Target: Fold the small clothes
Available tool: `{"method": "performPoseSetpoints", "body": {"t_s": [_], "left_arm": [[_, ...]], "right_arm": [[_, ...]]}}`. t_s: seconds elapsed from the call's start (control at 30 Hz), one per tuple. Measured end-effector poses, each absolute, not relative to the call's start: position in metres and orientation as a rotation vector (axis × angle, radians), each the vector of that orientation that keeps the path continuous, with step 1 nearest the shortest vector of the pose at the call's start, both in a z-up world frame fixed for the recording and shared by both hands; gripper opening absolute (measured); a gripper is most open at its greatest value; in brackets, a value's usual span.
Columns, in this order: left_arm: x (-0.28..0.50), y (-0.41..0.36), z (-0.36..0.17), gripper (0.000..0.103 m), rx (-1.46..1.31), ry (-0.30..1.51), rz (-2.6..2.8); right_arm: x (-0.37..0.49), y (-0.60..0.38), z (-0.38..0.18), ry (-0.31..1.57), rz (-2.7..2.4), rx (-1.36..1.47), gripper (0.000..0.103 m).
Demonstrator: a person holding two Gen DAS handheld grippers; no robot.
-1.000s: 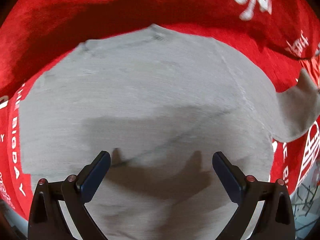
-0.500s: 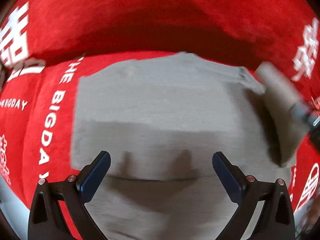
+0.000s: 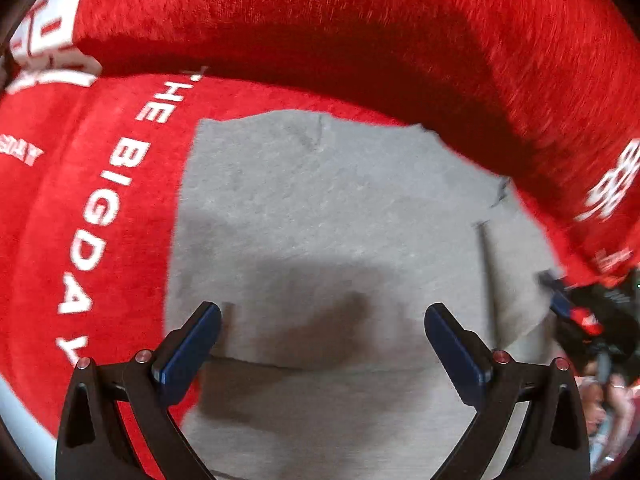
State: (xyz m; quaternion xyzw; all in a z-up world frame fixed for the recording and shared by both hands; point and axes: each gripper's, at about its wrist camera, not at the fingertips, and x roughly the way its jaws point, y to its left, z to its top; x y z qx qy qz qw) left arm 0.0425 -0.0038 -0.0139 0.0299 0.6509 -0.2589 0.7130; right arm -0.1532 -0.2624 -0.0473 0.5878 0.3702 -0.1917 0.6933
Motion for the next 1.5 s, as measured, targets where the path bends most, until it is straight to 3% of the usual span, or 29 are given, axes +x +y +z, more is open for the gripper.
{"method": "performPoseSetpoints", "body": {"t_s": [0.13,0.3,0.37,0.43,0.7,0.93,1.03,1.07,1.1,1.3,1.5], "left_arm": [[0.052,-0.002,-0.013,0.102,-0.093,1.496,-0.692],[0.066,0.004,-0.023,0.102,-0.255,1.553,-0.736],[0.067,0.003,-0.028,0.102,-0.284,1.574,-0.738],[0.066,-0.001,-0.036,0.102,-0.264,1.596,-0.736],[0.06,-0.017,-0.039,0.102,-0.2,1.595,-0.748],[0.061,-0.037,-0.042,0.099,-0.143,1.591,-0.72],[0.061,-0.042,-0.044,0.047,-0.072,1.597,-0.715],[0.06,-0.043,-0.045,0.006,-0.066,1.602,-0.727],[0.059,-0.046,-0.047,0.007,-0.07,1.625,-0.753],[0.043,-0.029,-0.012,0.007,-0.078,1.524,-0.807],[0.018,-0.023,-0.029,0.007,0.077,1.535,-0.771]], "right_arm": [[-0.101,-0.223,-0.016,0.923,-0.196,1.022,0.009],[-0.069,-0.166,-0.028,1.086,-0.015,0.883,0.011],[-0.066,-0.147,-0.039,1.185,0.002,0.841,0.024],[-0.076,-0.142,-0.045,1.224,-0.006,0.831,0.046],[-0.176,-0.189,-0.054,1.177,-0.216,1.089,0.051],[-0.265,-0.246,-0.072,0.878,-0.46,1.502,0.051],[-0.27,-0.253,-0.079,0.791,-0.499,1.595,0.048],[-0.27,-0.256,-0.078,0.79,-0.504,1.584,0.038],[-0.267,-0.257,-0.076,0.808,-0.506,1.552,0.005],[-0.26,-0.267,-0.052,0.882,-0.448,1.308,0.006],[-0.272,-0.28,-0.072,0.986,-0.438,1.249,0.004]]}}
